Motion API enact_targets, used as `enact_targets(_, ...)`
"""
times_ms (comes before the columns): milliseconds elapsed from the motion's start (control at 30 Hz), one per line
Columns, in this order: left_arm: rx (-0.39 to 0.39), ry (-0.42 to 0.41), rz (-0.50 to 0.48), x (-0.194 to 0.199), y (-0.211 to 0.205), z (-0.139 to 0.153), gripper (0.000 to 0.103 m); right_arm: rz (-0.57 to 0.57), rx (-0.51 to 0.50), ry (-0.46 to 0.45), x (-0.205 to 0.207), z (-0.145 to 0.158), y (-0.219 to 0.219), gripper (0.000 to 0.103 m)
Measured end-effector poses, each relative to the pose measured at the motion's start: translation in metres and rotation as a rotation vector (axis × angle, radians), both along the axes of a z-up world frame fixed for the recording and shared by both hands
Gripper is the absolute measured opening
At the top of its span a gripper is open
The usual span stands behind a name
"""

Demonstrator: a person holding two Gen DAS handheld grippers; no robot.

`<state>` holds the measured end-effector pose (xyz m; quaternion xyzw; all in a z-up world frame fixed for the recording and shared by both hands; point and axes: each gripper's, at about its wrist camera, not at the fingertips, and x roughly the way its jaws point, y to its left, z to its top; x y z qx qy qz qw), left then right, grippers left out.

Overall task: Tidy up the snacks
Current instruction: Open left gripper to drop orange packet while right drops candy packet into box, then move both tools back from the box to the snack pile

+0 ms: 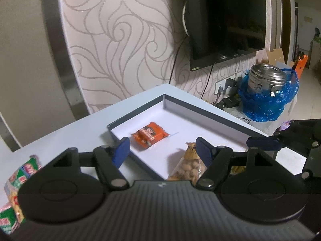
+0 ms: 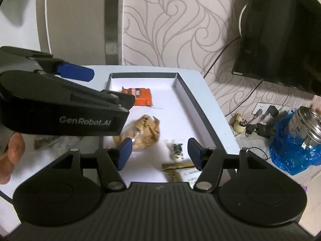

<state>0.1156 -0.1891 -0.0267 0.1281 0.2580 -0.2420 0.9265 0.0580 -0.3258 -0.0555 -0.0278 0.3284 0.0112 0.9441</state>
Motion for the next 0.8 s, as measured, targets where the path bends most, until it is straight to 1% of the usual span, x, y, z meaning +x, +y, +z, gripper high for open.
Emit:
enact_targets(200,-0.008,-0.001,0.043,-0.012,0.03,-0.001,0.074,0.007,0.018,-0.022,-0.013,0.006,0.017,0.068)
enact_targets(367,0.007,0.011,0.086,-0.018,0.057,-0.006,0.074,0.035,0.031,-0.03,-0.02,0.009,0.035,0.068)
enact_targets(467,0.003,0.009,0.111,-0.025,0.076,-0.01,0.074,0.061,0.037,-0.034,-0.024,0.01,0.05,0.068)
enact_targets(600,0.004,0.026,0.142,-0.032,0.104,-0.02,0.074,0.105,0.04,-0.039,-0.027,0.01,0.07,0.068)
enact_targets(733,0.016,0.045,0.172,-0.035,0.123,-0.028,0.074,0.182,0.025,-0.035,-0.03,0.006,0.092,0.068)
enact_targets(800,0.027,0.041,0.184,-0.036,0.13,-0.03,0.073,0.219,0.016,-0.023,-0.029,0.002,0.105,0.068)
